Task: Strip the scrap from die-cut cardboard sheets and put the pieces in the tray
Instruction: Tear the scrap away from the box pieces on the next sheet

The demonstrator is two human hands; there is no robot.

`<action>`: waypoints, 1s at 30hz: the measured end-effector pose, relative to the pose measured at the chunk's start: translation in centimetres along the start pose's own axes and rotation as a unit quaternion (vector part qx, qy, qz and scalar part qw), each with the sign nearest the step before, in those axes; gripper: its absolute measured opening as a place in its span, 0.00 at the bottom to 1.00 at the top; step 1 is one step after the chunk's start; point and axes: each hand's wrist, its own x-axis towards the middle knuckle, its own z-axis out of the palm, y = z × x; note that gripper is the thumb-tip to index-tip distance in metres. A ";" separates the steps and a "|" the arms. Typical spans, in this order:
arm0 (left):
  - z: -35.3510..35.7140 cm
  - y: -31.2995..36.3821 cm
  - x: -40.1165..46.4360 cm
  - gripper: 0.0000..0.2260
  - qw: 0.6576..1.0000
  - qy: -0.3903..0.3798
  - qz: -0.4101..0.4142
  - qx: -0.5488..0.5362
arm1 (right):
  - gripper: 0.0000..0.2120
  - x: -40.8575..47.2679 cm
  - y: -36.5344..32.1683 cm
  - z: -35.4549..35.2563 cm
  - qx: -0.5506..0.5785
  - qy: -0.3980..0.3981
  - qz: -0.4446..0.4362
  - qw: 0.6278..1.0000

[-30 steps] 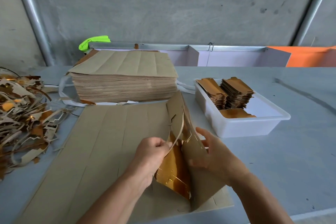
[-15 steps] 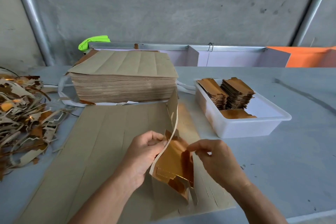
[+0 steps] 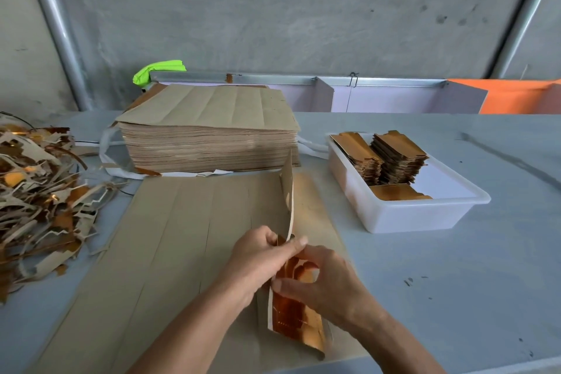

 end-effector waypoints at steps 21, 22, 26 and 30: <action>0.6 0.3 0.3 0.10 0.945 -0.036 -0.065 -0.318 | 0.10 1.5 0.1 -1.5 0.022 0.073 0.133 0.988; 0.5 0.3 0.4 0.09 0.942 -0.033 -0.071 -0.326 | 0.10 1.5 0.0 -1.9 0.044 0.074 0.147 0.985; 0.5 0.5 1.1 0.04 0.938 0.006 -0.092 -0.334 | 0.10 1.2 0.2 -2.6 0.235 0.090 0.196 0.948; 0.6 0.1 1.7 0.09 0.950 0.065 -0.063 -0.300 | 0.13 1.0 0.7 -2.2 0.360 0.180 0.158 0.902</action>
